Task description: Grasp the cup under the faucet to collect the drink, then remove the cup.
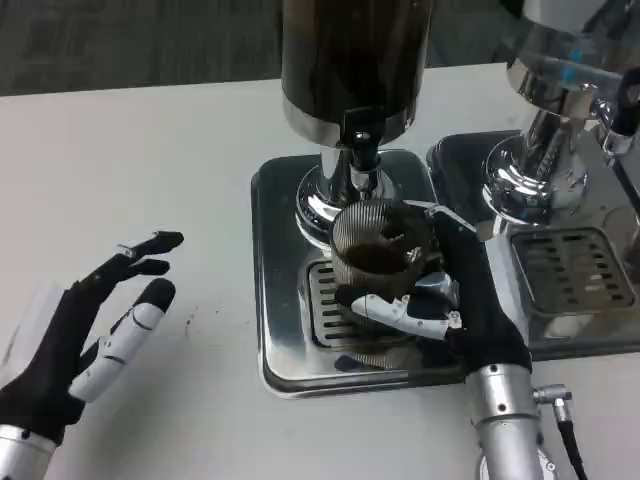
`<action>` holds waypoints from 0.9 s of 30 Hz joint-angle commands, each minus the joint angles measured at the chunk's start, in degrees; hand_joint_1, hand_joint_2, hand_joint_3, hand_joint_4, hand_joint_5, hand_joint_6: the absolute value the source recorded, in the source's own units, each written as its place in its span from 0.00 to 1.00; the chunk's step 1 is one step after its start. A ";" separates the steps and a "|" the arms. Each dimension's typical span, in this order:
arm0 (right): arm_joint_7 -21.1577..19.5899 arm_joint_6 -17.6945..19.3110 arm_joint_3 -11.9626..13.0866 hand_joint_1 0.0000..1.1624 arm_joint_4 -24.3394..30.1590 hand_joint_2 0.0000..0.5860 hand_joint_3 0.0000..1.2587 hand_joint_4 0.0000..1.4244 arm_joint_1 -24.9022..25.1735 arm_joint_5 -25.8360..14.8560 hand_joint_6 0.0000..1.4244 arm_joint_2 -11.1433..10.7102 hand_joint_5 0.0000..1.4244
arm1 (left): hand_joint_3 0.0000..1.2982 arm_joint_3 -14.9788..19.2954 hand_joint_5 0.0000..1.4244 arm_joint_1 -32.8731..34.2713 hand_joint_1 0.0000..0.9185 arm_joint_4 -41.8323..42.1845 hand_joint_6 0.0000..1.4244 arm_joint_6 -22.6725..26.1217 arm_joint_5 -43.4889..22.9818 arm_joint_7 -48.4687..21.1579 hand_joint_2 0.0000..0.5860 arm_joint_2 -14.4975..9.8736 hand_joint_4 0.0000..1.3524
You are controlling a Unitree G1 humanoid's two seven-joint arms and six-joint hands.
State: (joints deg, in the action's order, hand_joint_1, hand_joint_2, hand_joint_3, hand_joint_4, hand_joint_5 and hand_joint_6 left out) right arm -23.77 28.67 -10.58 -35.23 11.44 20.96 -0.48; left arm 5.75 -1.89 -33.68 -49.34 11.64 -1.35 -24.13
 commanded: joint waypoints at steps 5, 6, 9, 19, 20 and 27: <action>2.53 -0.55 0.44 0.93 7.65 0.25 0.45 0.44 -2.71 -0.18 0.63 -1.02 0.48 | 0.22 -1.70 0.20 1.64 0.00 -1.95 0.08 0.62 -0.01 -2.30 0.34 -1.12 0.14; 2.84 -0.78 0.51 0.93 8.34 0.25 0.46 0.44 -3.12 -0.26 0.63 -1.06 0.48 | 0.22 -1.82 0.20 1.80 0.00 -2.10 0.08 0.68 -0.05 -2.42 0.34 -1.17 0.14; 3.24 -1.43 0.58 0.92 10.03 0.25 0.46 0.44 -4.18 -0.03 0.64 -1.21 0.49 | 0.22 -2.09 0.20 2.03 0.00 -2.43 0.08 0.59 0.04 -2.51 0.34 -1.29 0.14; 4.40 -3.87 0.30 0.91 14.24 0.24 0.46 0.45 -5.65 0.60 0.65 -1.71 0.49 | 0.21 -2.70 0.19 2.35 0.00 -3.07 0.08 0.22 0.09 -2.35 0.33 -1.22 0.13; 4.75 -4.49 0.24 0.91 15.14 0.24 0.46 0.45 -5.89 0.66 0.65 -1.78 0.49 | 0.21 -2.70 0.19 2.30 0.00 -3.02 0.07 0.22 0.23 -2.23 0.33 -1.26 0.13; 9.61 -11.26 0.04 0.91 24.19 0.23 0.46 0.45 -8.84 0.66 0.65 -3.04 0.50 | 0.21 -2.76 0.19 2.27 0.00 -2.68 0.07 0.42 1.56 -1.55 0.34 -1.71 0.13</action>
State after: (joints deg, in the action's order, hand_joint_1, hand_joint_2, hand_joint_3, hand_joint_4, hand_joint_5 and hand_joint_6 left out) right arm -14.99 18.20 -10.54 -15.07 3.34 21.27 -3.11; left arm 3.40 0.30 -36.40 -49.18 12.06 -3.40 -24.95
